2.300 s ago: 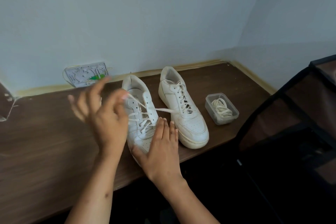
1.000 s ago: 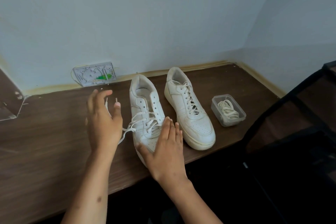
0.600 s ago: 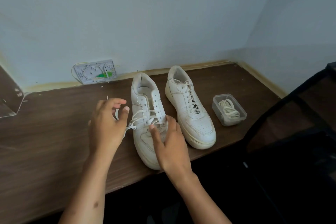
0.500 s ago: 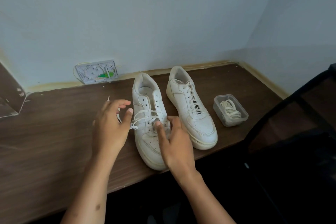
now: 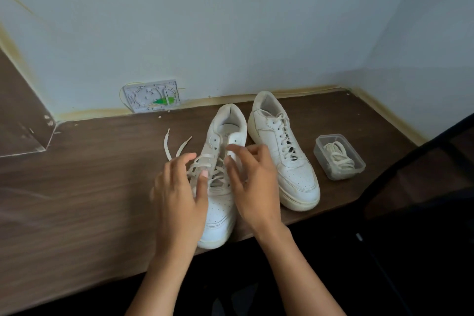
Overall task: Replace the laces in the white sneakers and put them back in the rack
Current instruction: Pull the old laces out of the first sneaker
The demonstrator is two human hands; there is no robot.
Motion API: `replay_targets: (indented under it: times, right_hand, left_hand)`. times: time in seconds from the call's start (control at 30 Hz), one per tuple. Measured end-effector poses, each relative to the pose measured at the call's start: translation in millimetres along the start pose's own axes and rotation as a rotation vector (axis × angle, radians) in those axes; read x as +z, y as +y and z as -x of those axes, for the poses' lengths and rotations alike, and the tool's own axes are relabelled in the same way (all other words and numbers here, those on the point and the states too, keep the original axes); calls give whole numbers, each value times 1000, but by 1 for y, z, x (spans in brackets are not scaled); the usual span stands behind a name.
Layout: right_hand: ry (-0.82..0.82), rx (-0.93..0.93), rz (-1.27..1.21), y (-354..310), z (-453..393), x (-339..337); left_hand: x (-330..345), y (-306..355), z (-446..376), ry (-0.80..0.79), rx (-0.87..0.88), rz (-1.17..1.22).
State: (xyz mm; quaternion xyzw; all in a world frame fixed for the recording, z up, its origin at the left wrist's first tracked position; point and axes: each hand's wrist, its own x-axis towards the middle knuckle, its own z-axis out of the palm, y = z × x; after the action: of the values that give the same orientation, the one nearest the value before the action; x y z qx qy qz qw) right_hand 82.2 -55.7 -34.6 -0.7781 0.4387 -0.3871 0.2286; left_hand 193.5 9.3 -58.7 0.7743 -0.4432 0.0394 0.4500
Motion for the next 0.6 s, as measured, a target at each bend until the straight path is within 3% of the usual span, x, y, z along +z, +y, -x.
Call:
replay_targets:
  times: [0.17,0.37,0.47,0.6]
  right_hand:
    - [101,-98,381,-4,-2,10]
    - [143,-99,501,-4,-1,20]
    - [70,-100,443,1,-2,22]
    - [20,-113,85,8,-9,15]
  left_hand:
    - [8,6,9,-32,-11,-94]
    - [6,2,10,-23,-60,-108]
    - [8,1,10,-25,-57,-100]
    - [14,-1,10,-24,-112,-54]
